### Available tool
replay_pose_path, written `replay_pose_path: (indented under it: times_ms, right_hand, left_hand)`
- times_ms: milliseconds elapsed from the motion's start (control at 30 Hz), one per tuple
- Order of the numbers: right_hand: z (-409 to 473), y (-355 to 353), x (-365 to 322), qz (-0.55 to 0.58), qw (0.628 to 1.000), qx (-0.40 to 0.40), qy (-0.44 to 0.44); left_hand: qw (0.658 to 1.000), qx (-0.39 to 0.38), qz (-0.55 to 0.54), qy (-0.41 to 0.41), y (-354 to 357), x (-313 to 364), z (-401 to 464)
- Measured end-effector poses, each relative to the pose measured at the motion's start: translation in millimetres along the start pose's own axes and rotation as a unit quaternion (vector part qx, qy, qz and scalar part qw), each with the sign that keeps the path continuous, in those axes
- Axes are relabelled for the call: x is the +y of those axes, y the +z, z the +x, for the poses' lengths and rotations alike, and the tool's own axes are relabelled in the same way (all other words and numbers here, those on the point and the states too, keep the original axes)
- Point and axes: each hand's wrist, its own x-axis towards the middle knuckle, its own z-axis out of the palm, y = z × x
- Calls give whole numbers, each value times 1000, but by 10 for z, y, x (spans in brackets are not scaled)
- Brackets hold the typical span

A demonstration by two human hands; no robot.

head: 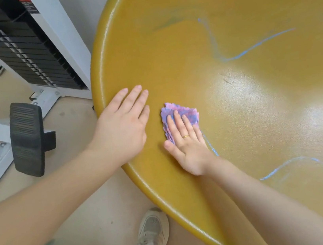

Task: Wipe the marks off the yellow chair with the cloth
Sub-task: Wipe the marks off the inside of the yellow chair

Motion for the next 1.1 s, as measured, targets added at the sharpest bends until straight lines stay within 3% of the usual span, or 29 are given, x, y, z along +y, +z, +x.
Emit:
replay_pose_path:
  times_ms: [167, 333, 467, 733, 900, 1100]
  right_hand:
    - [466, -238, 89, 30, 995, 62, 76]
    - [121, -232, 171, -8, 998, 50, -21]
    - [164, -178, 245, -3, 986, 155, -68]
    - [786, -208, 359, -36, 969, 240, 56]
    - [622, -140, 229, 2, 982, 174, 70]
    - [-352, 265, -144, 29, 997, 41, -65]
  left_hand:
    - [1000, 3, -4, 2, 18, 13, 13]
    - [999, -29, 28, 18, 37, 33, 36]
    - [998, -59, 12, 18, 63, 53, 97]
    - [996, -88, -24, 13, 114, 56, 71]
    - [994, -108, -18, 8, 70, 110, 44]
    - [987, -158, -18, 13, -4, 112, 63]
